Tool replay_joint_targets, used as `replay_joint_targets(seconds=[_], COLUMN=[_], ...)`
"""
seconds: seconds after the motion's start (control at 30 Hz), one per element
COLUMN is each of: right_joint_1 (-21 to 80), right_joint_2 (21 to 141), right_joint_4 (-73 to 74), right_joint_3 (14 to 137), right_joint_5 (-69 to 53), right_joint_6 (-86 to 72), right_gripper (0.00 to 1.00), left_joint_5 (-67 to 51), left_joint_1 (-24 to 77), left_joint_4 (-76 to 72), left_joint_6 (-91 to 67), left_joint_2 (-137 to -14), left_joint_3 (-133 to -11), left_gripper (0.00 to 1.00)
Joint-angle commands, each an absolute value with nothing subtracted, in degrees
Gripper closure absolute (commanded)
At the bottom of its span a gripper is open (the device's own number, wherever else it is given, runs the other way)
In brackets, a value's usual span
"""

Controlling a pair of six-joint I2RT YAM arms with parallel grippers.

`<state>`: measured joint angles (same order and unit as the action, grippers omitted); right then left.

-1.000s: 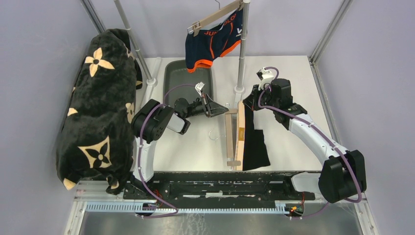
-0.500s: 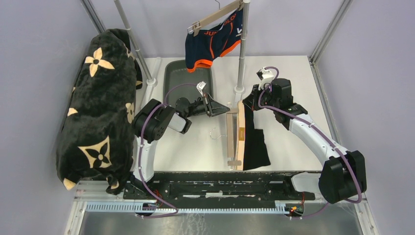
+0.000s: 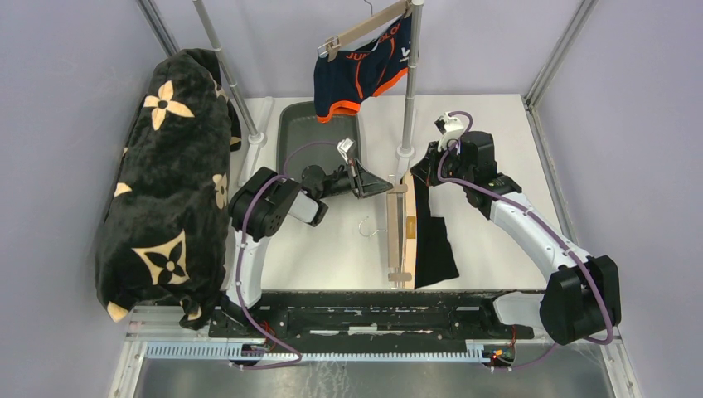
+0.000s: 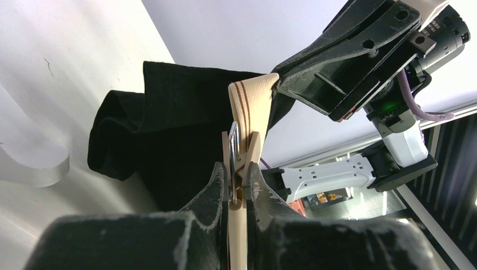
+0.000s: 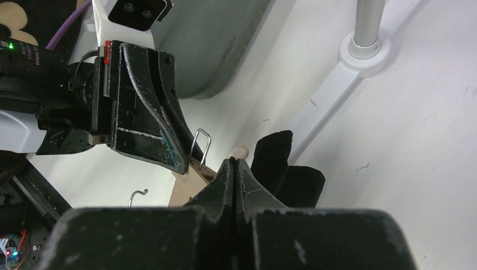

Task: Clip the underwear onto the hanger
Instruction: Clamp the underwear onto the hanger.

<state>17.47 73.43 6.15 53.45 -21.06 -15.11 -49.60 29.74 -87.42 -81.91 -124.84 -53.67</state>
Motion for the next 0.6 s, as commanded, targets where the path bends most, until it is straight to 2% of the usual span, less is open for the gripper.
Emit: replay_joint_targets(seconds=[0.0, 0.57], right_joint_1=[16.96, 16.92], right_joint_2=[72.75, 73.04], right_joint_4=[2.38, 4.10], right_joint_3=[57.31, 57.56], right_joint_5=[-21.42, -19.43], right_joint_6=[-14.38, -13.71], right_gripper=[1.00, 0.99], left_joint_5=[-51.35, -51.01], left_joint_1=[30.97, 31.60], left_joint_4=[-99.09, -99.11], left_joint_6=[-82.46, -81.77], left_joint_2=[-125.07, -121.28], left_joint_3=[-55.28, -53.65], left_gripper=[0.97, 0.97])
